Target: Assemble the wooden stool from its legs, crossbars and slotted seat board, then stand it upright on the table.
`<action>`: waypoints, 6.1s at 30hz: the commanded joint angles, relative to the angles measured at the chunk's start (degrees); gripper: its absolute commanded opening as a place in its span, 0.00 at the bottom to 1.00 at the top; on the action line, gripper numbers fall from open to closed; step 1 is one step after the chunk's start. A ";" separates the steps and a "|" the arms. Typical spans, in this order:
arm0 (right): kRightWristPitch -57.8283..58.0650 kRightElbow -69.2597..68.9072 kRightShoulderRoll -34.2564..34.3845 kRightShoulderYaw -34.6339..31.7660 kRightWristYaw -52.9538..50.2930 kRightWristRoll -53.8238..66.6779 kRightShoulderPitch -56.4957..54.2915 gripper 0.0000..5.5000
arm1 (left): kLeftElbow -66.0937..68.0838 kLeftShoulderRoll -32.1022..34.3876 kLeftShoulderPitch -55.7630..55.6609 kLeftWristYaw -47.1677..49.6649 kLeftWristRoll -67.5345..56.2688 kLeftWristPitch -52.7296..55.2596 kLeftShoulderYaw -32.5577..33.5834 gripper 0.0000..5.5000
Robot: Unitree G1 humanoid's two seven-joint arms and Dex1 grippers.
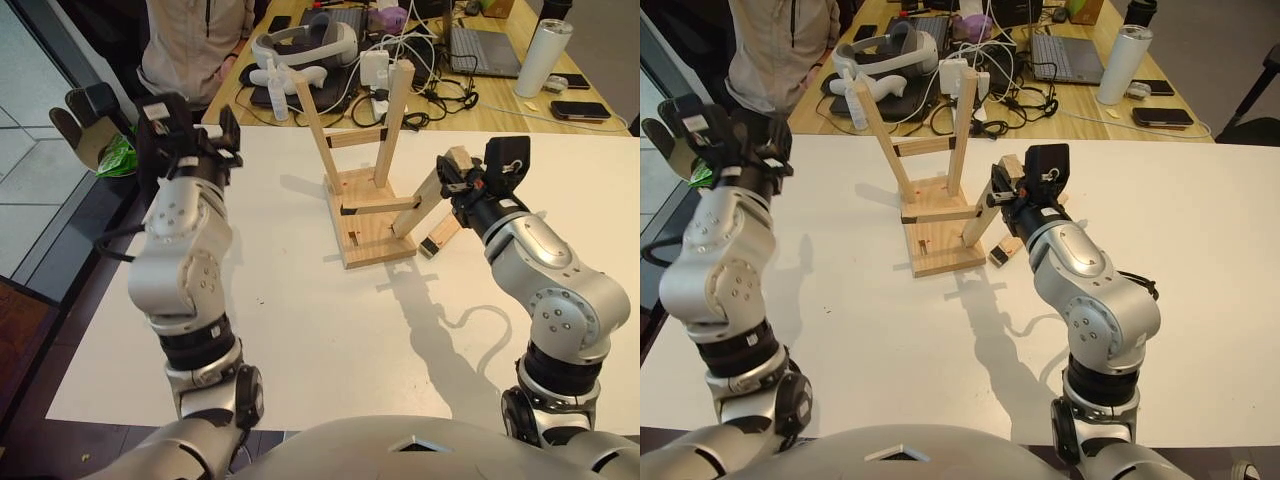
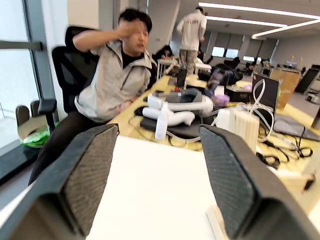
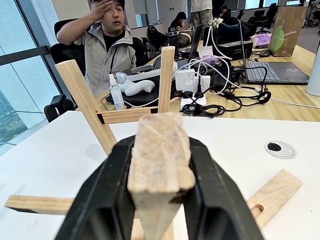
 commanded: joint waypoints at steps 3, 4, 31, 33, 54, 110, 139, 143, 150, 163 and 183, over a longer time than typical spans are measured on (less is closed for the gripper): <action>4.31 3.69 -1.87 4.23 1.06 -3.61 5.17 0.18 | -5.27 -3.02 4.01 0.79 0.58 3.90 -2.99 0.54; 3.75 3.77 -2.00 4.74 1.24 -4.20 4.76 0.18 | -4.98 -2.98 3.67 0.70 0.73 3.85 -2.94 0.54; -9.62 2.86 4.01 2.10 3.77 -10.41 -2.22 0.56 | -3.84 -3.18 2.35 -0.80 1.71 4.27 -3.01 0.54; -11.04 1.61 3.51 3.01 5.19 -10.77 -6.07 0.56 | -3.94 -3.31 2.64 -0.77 1.81 4.21 -3.04 0.54; 2.61 17.52 15.06 -8.88 -1.84 -8.53 -11.50 0.56 | -2.99 -3.67 2.30 -1.88 2.73 4.21 -3.68 0.54; -10.31 73.79 19.46 -38.97 -45.72 -3.41 -35.27 0.67 | 2.83 -2.70 0.44 -5.27 3.59 2.71 -4.07 0.54; -51.95 52.30 3.97 -16.00 -3.67 -14.50 -35.04 0.37 | 4.97 -1.20 -2.05 -5.57 3.91 2.08 -2.84 0.54; -53.64 44.50 0.42 -8.89 6.01 -17.27 -36.63 0.37 | 9.88 2.57 -9.89 -5.93 2.42 0.39 3.40 0.54; -45.82 32.10 5.09 4.71 16.25 -16.22 -32.76 0.37 | 10.36 2.39 -32.58 -13.25 -19.74 8.36 11.53 0.54; -36.72 23.78 8.77 10.44 20.47 -15.82 -25.87 0.37 | 5.35 3.38 -31.69 -11.35 -38.81 16.99 9.55 0.54; -33.24 12.77 -7.01 14.06 38.79 -14.26 -16.85 0.37 | 5.91 11.25 -29.25 -14.17 -42.52 14.12 6.41 0.54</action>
